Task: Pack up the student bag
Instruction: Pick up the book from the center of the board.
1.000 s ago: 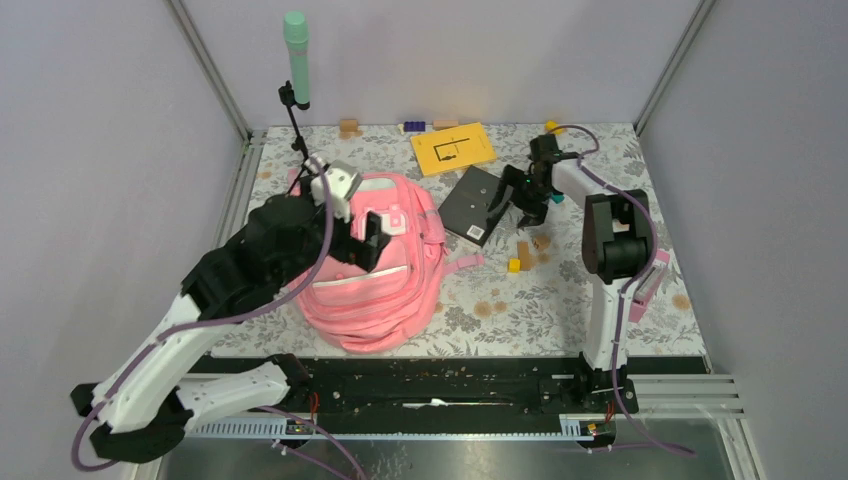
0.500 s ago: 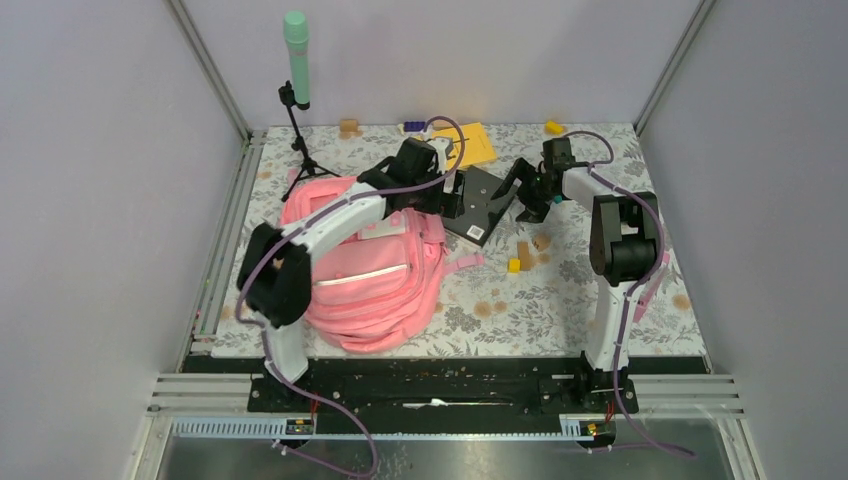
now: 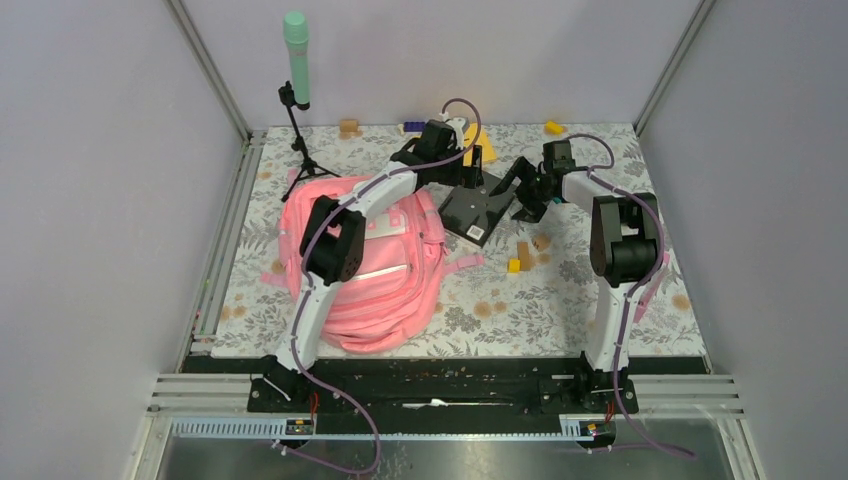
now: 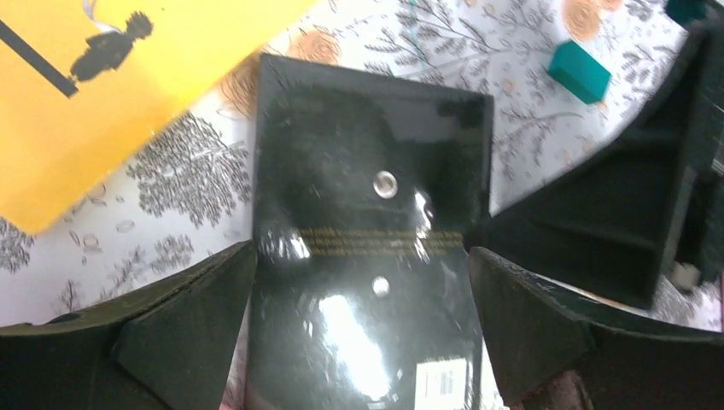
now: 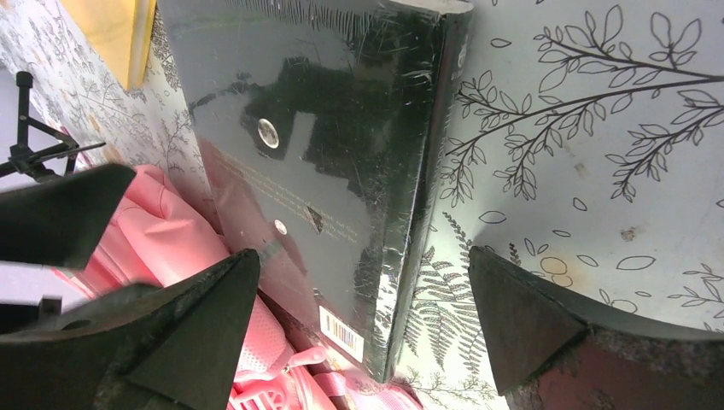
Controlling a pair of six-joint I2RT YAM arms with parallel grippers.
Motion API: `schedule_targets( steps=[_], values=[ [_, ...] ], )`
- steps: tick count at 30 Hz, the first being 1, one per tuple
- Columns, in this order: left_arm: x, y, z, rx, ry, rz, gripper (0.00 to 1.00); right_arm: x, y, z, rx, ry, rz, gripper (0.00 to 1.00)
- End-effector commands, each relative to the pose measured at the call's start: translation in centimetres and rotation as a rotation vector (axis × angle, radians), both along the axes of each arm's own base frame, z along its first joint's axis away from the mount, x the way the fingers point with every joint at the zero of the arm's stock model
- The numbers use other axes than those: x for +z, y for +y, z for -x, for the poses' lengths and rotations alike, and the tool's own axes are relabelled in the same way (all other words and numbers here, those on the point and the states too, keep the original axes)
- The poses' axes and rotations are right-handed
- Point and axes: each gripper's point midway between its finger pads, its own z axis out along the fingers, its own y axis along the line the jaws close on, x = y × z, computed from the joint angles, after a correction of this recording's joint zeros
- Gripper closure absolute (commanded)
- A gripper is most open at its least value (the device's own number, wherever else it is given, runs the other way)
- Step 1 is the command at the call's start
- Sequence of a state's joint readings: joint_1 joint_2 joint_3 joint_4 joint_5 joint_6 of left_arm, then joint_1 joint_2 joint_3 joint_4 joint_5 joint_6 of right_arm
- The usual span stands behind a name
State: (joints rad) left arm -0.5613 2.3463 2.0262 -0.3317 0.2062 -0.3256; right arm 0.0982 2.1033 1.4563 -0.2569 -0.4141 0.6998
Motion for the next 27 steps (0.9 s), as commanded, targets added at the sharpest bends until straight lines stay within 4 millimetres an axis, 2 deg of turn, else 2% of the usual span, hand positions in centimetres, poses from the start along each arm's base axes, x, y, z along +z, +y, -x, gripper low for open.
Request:
schedule_targets(
  steps=[1, 5, 10, 14, 18, 23, 27],
  values=[
    [-1.0, 0.1, -2.6, 0.039, -0.006, -0.004, 0.01, 1.4, 0.5, 0.0, -0.014, -0.035, -0.033, 0.0],
    [-3.1, 0.9, -2.7, 0.09, 0.041, -0.033, 0.01, 1.3, 0.5, 0.2, -0.018, -0.036, -0.041, 0.0],
    [-3.7, 1.2, -2.3, 0.116, 0.077, -0.029, 0.01, 1.2, 0.7, 0.5, -0.021, -0.036, -0.052, 0.0],
    [-4.6, -0.1, -0.5, 0.066, 0.163, 0.048, 0.01, 1.0, 1.0, 1.1, -0.015, -0.031, -0.078, 0.01],
    [-5.0, -0.9, 1.6, 0.041, 0.231, 0.126, 0.06, 1.1, 2.0, 1.6, 0.015, -0.041, -0.116, 0.0],
    [-4.0, -2.0, 4.5, -0.025, 0.25, 0.143, 0.14, 1.1, 2.0, 2.6, 0.043, -0.049, -0.103, 0.0],
    [-3.8, -3.0, 7.3, -0.077, 0.26, 0.15, 0.17, 1.3, 2.6, 3.4, 0.082, -0.07, -0.138, 0.0]
  ],
)
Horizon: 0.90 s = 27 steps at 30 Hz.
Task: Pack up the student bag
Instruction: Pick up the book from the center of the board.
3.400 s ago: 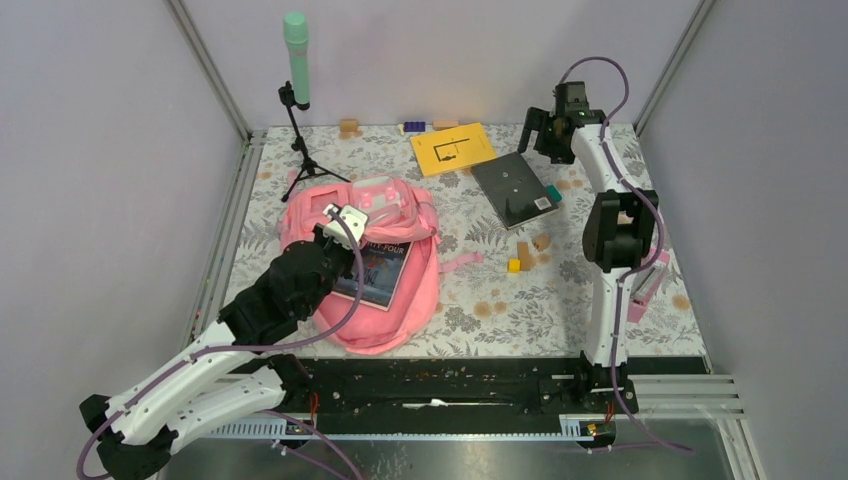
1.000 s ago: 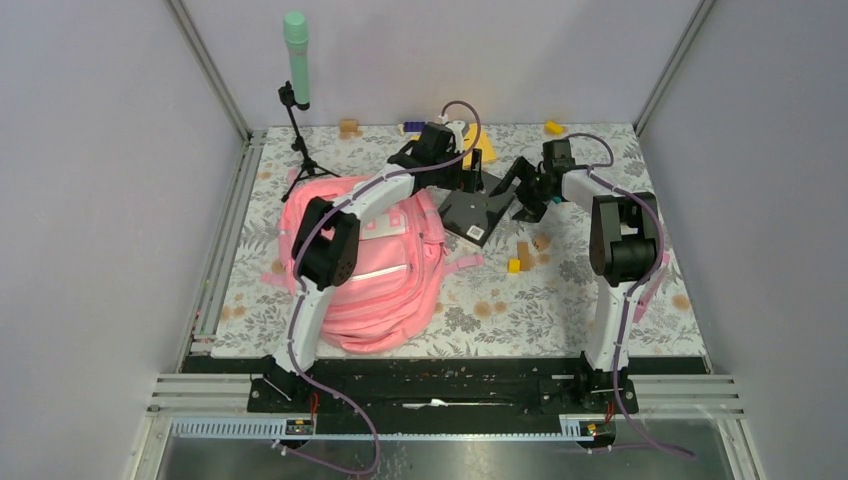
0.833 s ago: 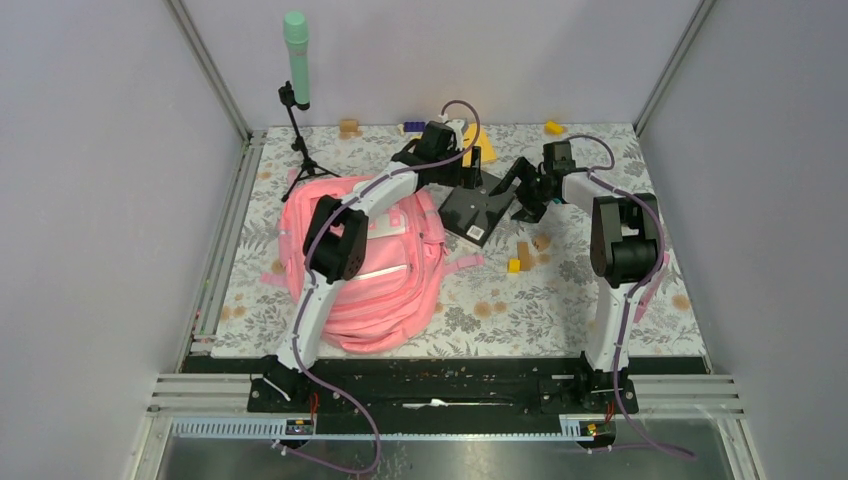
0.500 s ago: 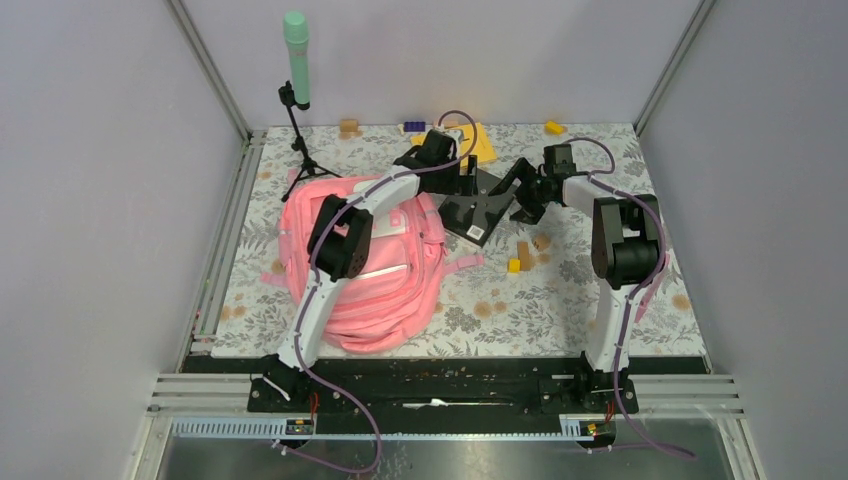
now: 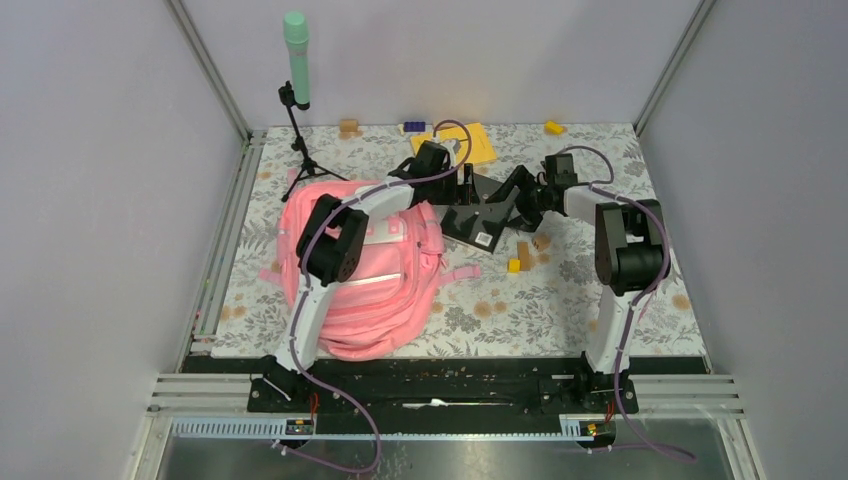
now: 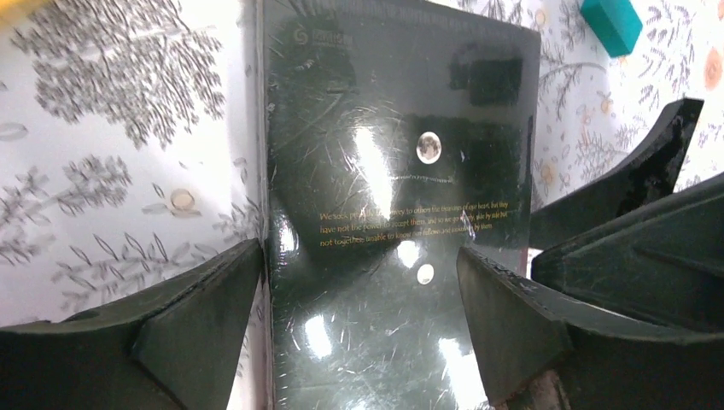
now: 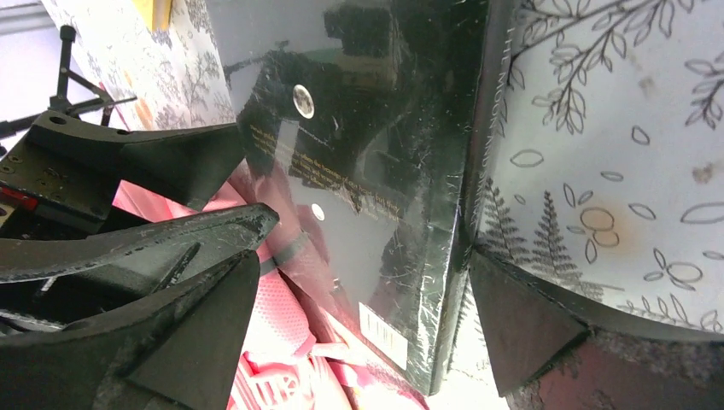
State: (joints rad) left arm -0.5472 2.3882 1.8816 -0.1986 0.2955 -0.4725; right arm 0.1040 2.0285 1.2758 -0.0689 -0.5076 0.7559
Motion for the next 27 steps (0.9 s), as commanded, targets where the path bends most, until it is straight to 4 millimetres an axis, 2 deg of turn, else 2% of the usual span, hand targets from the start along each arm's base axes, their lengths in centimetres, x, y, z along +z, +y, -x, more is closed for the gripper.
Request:
schedule_targets(
  steps=[1, 6, 8, 16, 20, 22, 27],
  values=[
    [1.7, -2.8, 6.2, -0.119, 0.097, 0.067, 0.18, 1.2, 1.3, 1.5, 0.078, -0.04, -0.045, 0.0],
    [0.7, -2.7, 8.2, -0.141, 0.136, 0.09, 0.23, 3.3, 2.6, 1.3, 0.136, -0.153, -0.133, 0.0],
    [0.7, -2.7, 8.7, -0.159, 0.14, 0.099, 0.26, 4.8, 3.0, 1.2, 0.15, -0.21, -0.159, 0.0],
    [2.1, -2.9, 9.8, -0.212, 0.115, 0.146, 0.3, 11.6, 4.4, 1.6, 0.186, -0.377, -0.322, 0.08],
    [2.5, -2.9, 10.2, -0.227, 0.112, 0.158, 0.31, 13.8, 4.7, 2.0, 0.205, -0.437, -0.367, 0.14],
    [2.7, -3.0, 10.4, -0.235, 0.107, 0.166, 0.31, 13.8, 4.6, 2.2, 0.2, -0.445, -0.358, 0.15],
    [3.5, -3.2, 10.7, -0.257, 0.088, 0.194, 0.32, 10.8, 4.3, 2.1, 0.207, -0.394, -0.293, 0.16]
  ],
)
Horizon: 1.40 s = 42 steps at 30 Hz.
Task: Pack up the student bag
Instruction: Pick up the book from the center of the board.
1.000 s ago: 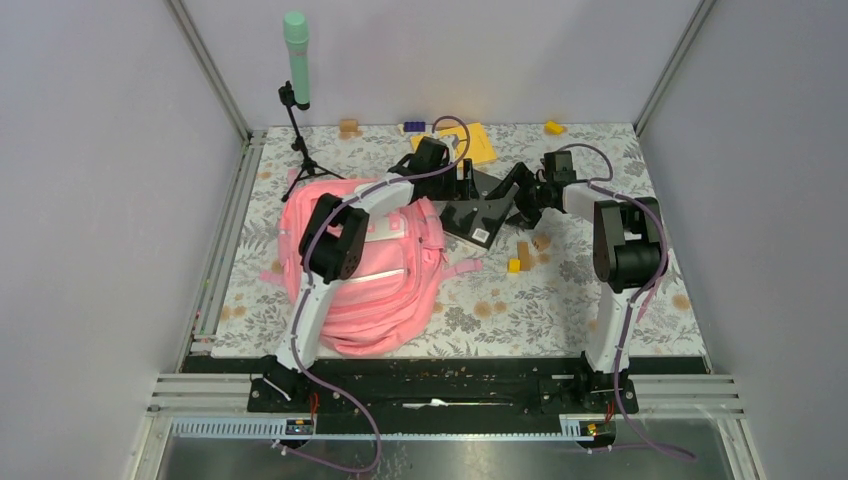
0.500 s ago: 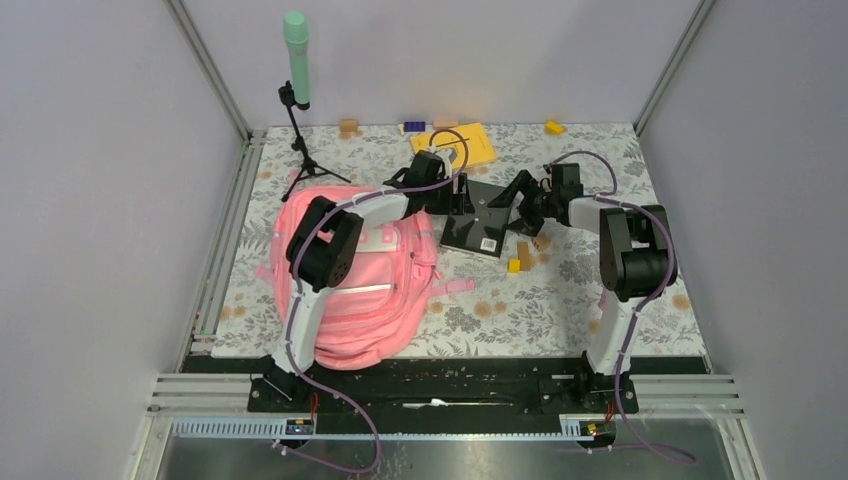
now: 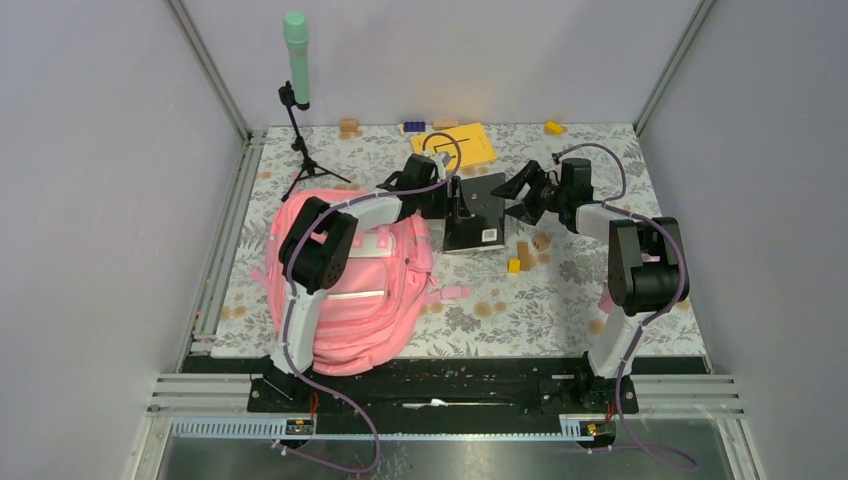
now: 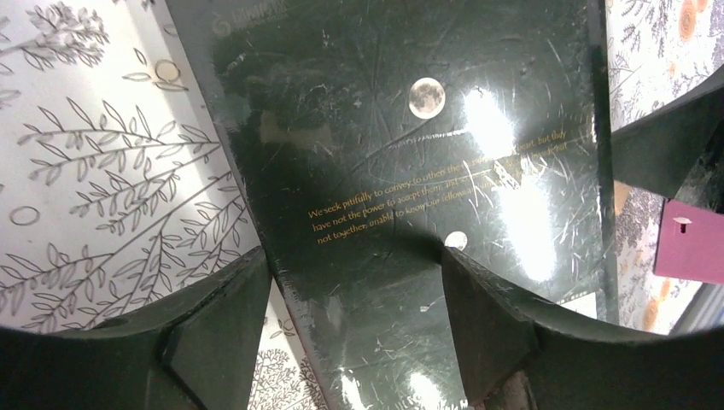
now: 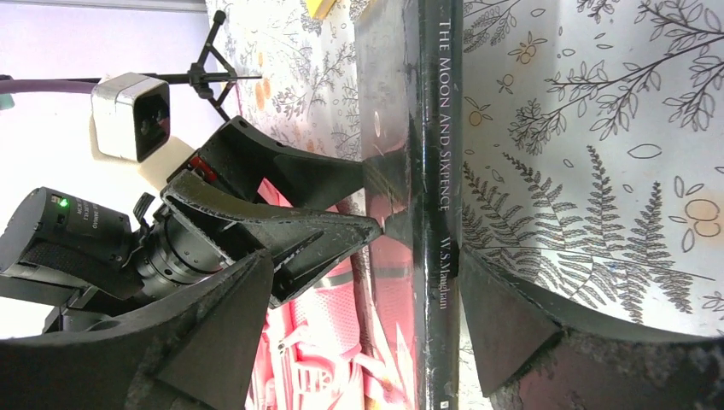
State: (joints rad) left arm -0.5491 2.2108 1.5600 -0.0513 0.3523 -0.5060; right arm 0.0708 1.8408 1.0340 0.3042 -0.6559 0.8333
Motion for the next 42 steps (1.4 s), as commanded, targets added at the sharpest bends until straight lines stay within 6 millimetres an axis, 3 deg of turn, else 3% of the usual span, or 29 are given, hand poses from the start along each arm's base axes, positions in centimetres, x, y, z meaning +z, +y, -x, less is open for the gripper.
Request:
schedule_targets(
  steps=[1, 6, 15, 20, 26, 31, 35, 39, 42],
  values=[
    [3.4, -4.9, 5.9, -0.236, 0.042, 0.155, 0.32, 4.1, 3.9, 1.1, 0.183, -0.137, -0.094, 0.17],
    [3.5, -5.3, 6.5, -0.281, 0.025, 0.195, 0.32, 3.7, 5.1, 1.9, 0.242, -0.177, -0.124, 0.24],
    [5.4, -6.0, 7.2, -0.353, -0.041, 0.257, 0.34, 3.8, 6.8, 2.4, 0.344, -0.224, -0.134, 0.56],
    [6.2, -6.1, 7.6, -0.379, -0.067, 0.28, 0.34, 1.4, 6.9, 3.0, 0.382, -0.187, -0.013, 0.58],
    [6.6, -6.3, 7.8, -0.396, -0.088, 0.296, 0.34, 0.5, 7.0, 3.4, 0.418, -0.18, 0.056, 0.66],
    [7.3, -6.1, 7.8, -0.398, -0.114, 0.297, 0.33, 1.0, 6.9, 3.4, 0.416, -0.188, 0.061, 0.9],
    [9.0, -5.9, 7.6, -0.398, -0.166, 0.293, 0.22, 1.5, 6.2, 3.4, 0.382, -0.215, 0.121, 1.0],
    [11.4, -5.4, 7.6, -0.402, -0.235, 0.278, 0.1, 2.4, 5.2, 3.5, 0.34, -0.251, 0.184, 1.0],
    [13.7, -4.4, 7.7, -0.387, -0.312, 0.248, 0.04, 4.2, 4.6, 3.8, 0.309, -0.303, 0.214, 1.0]
  ],
)
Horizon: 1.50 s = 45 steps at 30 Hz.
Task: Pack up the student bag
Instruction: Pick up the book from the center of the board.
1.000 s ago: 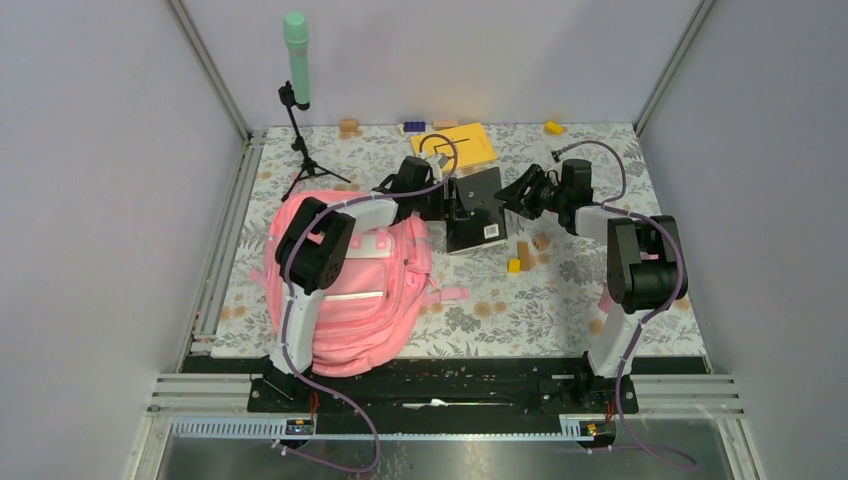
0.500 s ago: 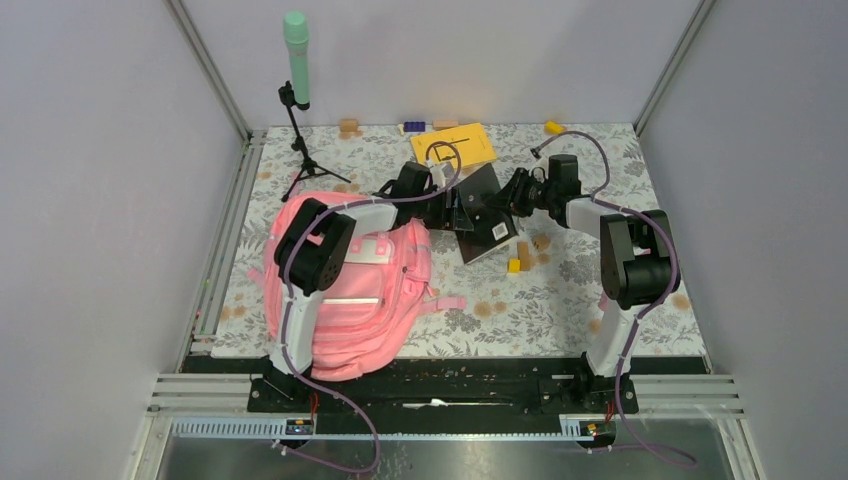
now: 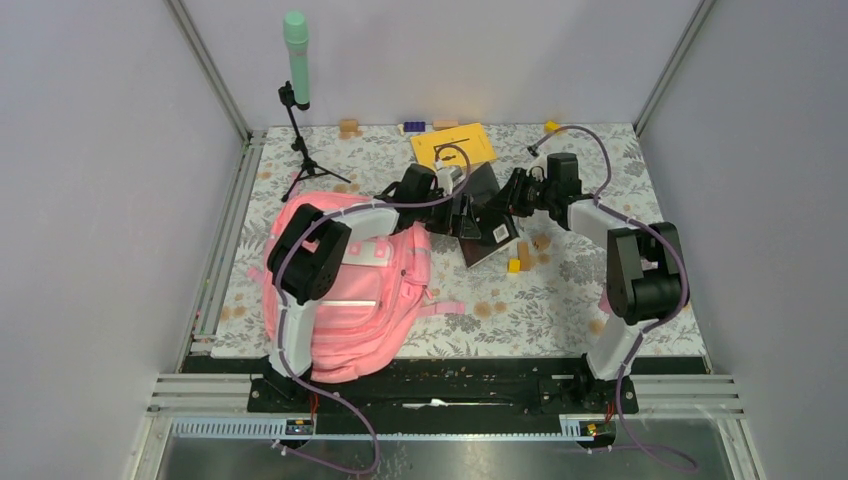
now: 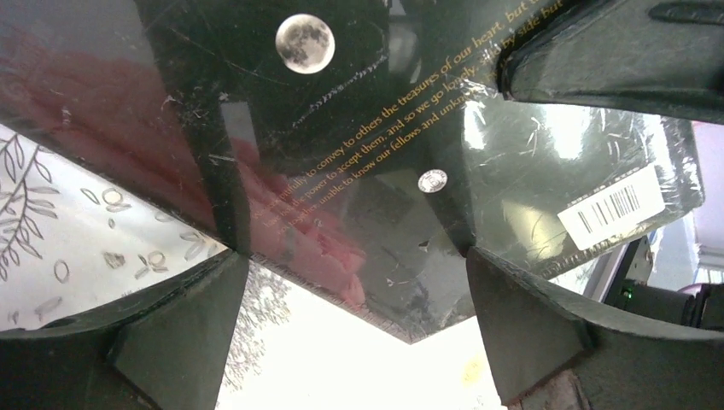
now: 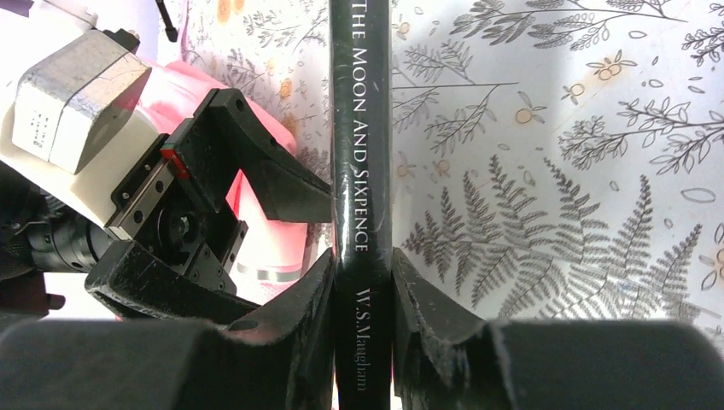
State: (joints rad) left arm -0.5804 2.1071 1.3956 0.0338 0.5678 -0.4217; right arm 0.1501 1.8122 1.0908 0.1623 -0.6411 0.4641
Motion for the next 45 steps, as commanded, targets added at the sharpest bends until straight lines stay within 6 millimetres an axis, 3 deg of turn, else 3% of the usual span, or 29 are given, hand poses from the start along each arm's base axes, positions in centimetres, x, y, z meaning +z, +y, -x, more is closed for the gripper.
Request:
schedule_targets(
  steps=[1, 6, 10, 15, 20, 22, 29, 35, 41, 45],
  values=[
    [12.8, -2.4, 1.7, -0.121, -0.31, 0.173, 0.03, 4.8, 2.1, 2.3, 0.069, -0.112, -0.01, 1.0],
    [15.8, 0.9, 2.9, -0.052, -0.404, 0.09, 0.01, 7.4, 0.9, 2.9, 0.017, -0.158, 0.005, 1.0],
    [16.3, 4.6, 5.0, 0.02, -0.392, -0.037, 0.01, 8.6, 0.0, 3.7, -0.012, -0.168, 0.009, 1.0],
    [14.0, 9.0, 10.4, 0.04, -0.427, -0.32, 0.01, 9.4, -0.8, 5.3, -0.031, -0.181, -0.001, 1.0],
    [9.8, 10.9, 17.5, -0.004, -0.395, -0.491, 0.01, 9.3, -1.0, 6.4, -0.045, -0.17, -0.014, 1.0],
    [9.2, 11.7, 19.7, 0.008, -0.389, -0.518, 0.01, 9.5, -1.1, 6.7, -0.047, -0.17, -0.021, 1.0],
    [7.3, 15.7, 24.7, 0.119, -0.343, -0.743, 0.01, 10.5, -1.5, 7.9, -0.056, -0.19, -0.029, 1.0],
    [6.2, 18.1, 27.0, 0.153, -0.353, -0.924, 0.01, 10.8, -1.7, 8.9, -0.071, -0.187, -0.039, 1.0],
    [6.5, 20.5, 26.8, 0.243, -0.369, -0.963, 0.01, 10.8, -1.9, 9.8, -0.072, -0.182, -0.037, 1.0],
    [5.7, 21.2, 27.1, 0.256, -0.35, -0.982, 0.01, 11.1, -1.9, 10.1, -0.069, -0.183, -0.042, 1.0]
  ],
)
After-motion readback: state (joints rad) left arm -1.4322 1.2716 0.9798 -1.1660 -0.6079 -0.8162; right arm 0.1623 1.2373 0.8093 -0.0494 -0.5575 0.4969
